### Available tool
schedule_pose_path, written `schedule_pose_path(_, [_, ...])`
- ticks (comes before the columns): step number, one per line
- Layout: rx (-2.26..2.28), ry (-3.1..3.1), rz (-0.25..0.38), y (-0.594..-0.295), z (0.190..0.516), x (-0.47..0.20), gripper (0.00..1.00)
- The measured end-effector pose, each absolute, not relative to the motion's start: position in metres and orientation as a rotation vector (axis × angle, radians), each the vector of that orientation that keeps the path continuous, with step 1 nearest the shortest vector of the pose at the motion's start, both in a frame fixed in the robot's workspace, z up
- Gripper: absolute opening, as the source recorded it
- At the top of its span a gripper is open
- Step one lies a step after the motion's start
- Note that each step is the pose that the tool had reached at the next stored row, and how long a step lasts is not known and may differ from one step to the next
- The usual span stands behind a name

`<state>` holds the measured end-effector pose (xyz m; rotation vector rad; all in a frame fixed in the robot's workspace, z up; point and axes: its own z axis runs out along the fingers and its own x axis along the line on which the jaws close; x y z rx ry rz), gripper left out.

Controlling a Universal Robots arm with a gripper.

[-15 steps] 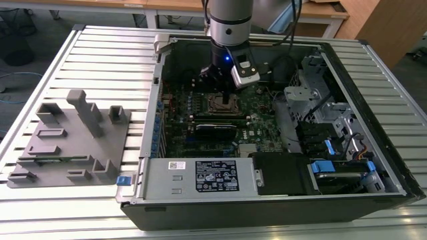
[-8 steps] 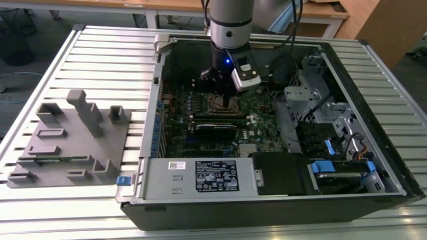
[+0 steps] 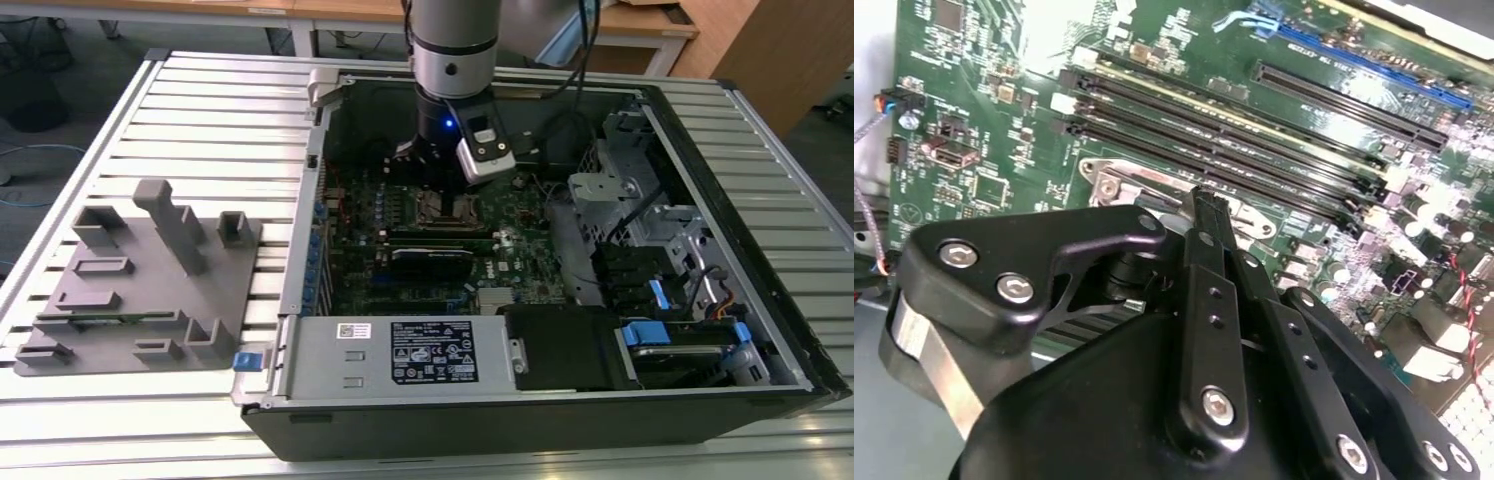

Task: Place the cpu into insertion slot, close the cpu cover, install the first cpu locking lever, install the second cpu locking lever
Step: 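Install the second cpu locking lever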

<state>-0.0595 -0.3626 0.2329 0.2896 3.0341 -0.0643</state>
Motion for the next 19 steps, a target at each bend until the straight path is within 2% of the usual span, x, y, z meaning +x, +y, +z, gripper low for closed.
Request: schedule_pose_path(19, [0.289, 3.034, -0.072, -0.363, 0.218, -0.083, 0.11])
